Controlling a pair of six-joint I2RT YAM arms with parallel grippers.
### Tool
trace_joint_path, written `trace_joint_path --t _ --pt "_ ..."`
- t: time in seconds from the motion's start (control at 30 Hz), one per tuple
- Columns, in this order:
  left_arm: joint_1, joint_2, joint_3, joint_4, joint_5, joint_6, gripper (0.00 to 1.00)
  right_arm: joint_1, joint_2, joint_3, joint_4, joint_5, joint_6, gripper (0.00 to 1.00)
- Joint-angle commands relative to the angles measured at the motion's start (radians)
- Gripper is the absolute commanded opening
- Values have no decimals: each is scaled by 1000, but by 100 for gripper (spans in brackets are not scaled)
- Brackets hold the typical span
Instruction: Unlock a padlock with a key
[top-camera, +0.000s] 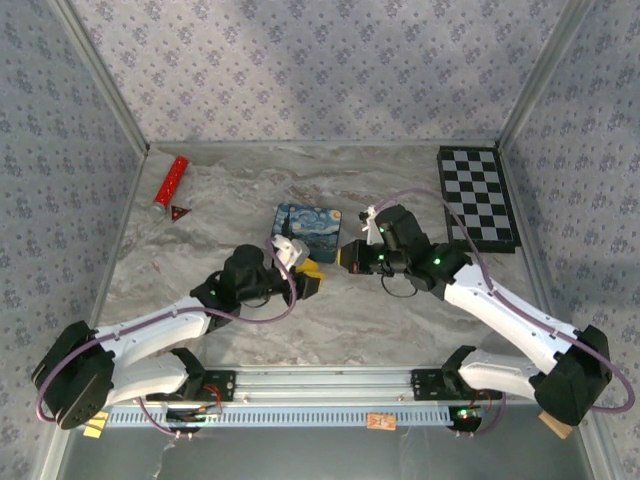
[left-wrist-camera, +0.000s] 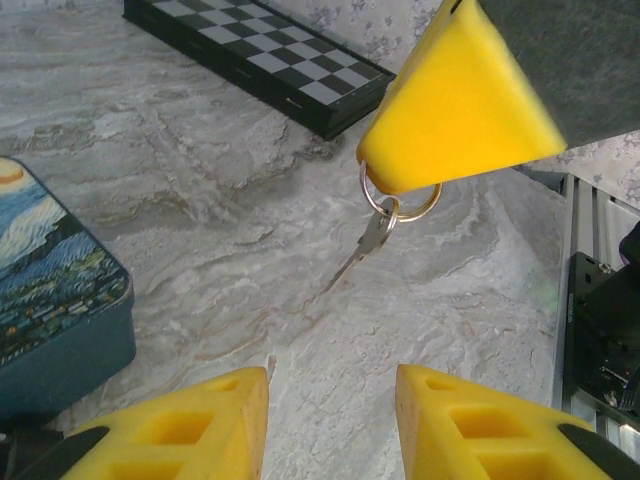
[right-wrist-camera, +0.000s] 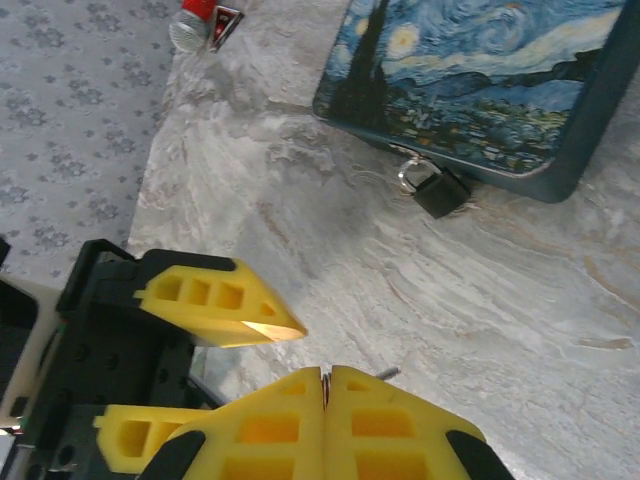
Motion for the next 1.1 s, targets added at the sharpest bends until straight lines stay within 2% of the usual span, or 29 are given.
trace_joint_path --t 0.0,0.2,0.5,0.8,1.07 --pt "-14 9 15 90 43 24 38 19 -18 39 4 -17 20 0" --pt "-31 48 29 128 84 25 34 52 -19 50 39 -26 29 0" --pt "-35 66 34 177 129 19 18 73 -29 42 62 -35 35 0" --pt "-34 61 44 154 115 23 4 72 -51 21 44 2 37 0" --pt "-34 24 29 134 66 29 0 66 -62 6 35 17 38 0"
